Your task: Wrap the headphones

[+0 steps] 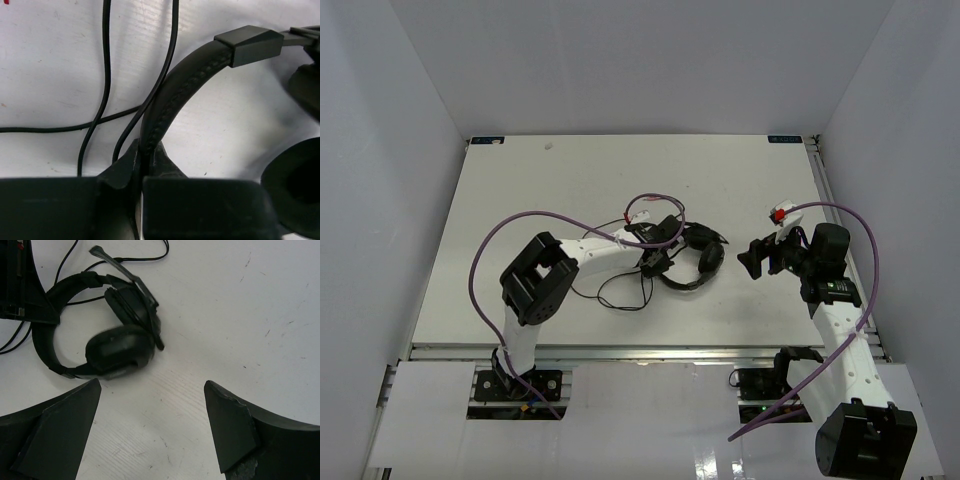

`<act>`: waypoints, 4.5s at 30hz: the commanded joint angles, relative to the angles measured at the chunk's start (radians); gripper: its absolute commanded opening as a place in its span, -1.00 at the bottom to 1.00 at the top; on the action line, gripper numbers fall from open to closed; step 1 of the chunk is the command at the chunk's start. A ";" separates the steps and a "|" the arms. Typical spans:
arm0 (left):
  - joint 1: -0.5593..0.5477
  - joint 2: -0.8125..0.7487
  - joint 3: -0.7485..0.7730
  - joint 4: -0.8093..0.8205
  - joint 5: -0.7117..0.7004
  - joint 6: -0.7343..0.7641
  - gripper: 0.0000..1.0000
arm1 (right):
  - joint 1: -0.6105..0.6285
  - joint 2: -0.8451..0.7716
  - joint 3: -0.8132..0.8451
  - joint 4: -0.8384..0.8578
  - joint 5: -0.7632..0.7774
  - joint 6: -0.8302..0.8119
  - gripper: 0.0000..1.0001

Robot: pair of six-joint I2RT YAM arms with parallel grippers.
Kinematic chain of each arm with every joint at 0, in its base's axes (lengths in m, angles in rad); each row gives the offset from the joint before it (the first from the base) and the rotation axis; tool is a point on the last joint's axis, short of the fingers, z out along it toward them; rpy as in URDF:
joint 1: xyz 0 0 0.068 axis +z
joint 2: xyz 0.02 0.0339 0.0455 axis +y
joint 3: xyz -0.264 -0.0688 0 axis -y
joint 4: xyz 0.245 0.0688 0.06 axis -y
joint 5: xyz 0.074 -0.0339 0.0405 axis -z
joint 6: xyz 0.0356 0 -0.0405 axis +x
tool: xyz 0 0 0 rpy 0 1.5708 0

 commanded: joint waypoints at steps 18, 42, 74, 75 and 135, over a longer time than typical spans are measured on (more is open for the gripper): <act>0.019 -0.585 -0.067 0.066 0.104 0.852 -1.00 | -0.003 0.157 0.263 -0.428 -0.538 -0.787 0.91; 0.057 -0.956 0.111 -0.262 0.076 0.814 -1.00 | 0.461 0.609 0.508 0.485 -0.566 -0.223 0.80; 0.057 -0.815 0.676 -0.288 -0.137 0.861 -1.00 | 0.727 0.753 0.707 0.320 0.105 0.142 0.96; 0.057 -0.816 0.680 -0.293 -0.147 0.863 -1.00 | 0.714 0.736 0.696 0.331 0.164 0.126 0.96; 0.036 -0.971 0.767 -0.262 -0.344 0.928 -1.00 | 0.263 0.731 0.722 0.168 0.875 0.260 -0.85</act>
